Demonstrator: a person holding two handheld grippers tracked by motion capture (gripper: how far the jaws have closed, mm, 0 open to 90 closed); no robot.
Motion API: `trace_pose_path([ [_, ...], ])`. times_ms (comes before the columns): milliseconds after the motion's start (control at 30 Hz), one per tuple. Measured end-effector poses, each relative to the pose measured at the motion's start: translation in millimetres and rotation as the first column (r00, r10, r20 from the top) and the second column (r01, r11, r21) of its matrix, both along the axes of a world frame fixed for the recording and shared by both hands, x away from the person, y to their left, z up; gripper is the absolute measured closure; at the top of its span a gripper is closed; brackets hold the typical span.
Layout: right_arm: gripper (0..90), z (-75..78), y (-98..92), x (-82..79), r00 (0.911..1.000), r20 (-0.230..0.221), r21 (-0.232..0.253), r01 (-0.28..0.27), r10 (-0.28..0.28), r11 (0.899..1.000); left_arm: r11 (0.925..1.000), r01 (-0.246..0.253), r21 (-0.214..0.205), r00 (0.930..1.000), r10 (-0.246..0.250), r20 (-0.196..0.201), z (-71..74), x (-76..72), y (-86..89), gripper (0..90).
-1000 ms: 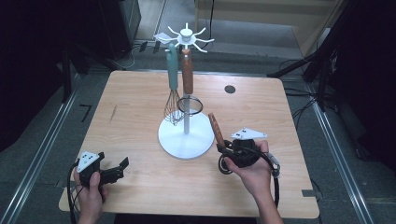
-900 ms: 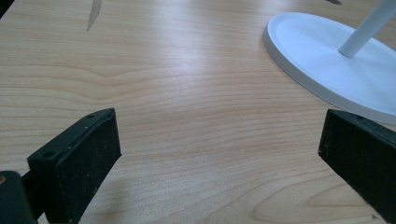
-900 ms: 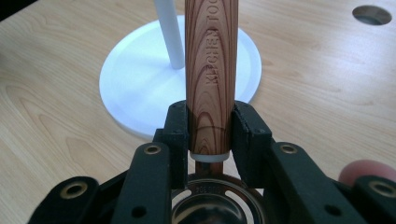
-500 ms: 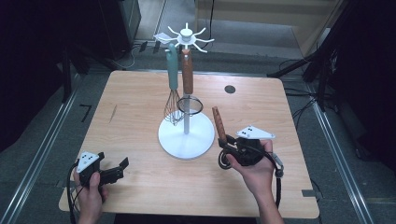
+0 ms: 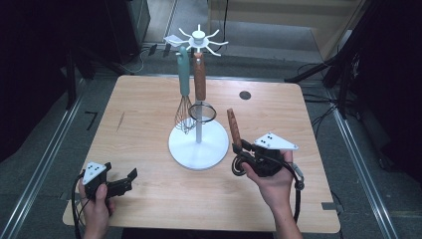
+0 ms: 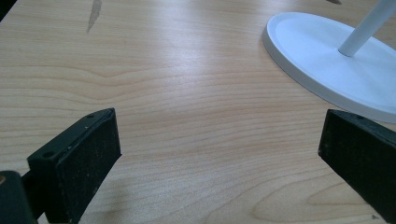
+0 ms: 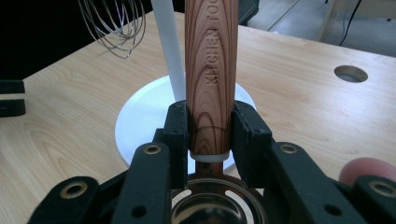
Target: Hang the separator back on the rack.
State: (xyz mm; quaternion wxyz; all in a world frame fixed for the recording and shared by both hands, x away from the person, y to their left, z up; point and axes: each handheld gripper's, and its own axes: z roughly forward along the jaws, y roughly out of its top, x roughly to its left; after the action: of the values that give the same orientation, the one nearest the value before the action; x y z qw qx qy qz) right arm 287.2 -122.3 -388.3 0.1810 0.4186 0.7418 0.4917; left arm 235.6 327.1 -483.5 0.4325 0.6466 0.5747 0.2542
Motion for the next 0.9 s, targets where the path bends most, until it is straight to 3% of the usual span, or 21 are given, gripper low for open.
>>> trace_pose_path([
  [900,70.9,18.7,-8.0,-1.2,0.9934,0.114,0.09,-0.004,-0.006,0.996,0.9999,-0.009,0.009,0.9999,0.008,0.008,-0.2,0.5,-1.4,0.0],
])
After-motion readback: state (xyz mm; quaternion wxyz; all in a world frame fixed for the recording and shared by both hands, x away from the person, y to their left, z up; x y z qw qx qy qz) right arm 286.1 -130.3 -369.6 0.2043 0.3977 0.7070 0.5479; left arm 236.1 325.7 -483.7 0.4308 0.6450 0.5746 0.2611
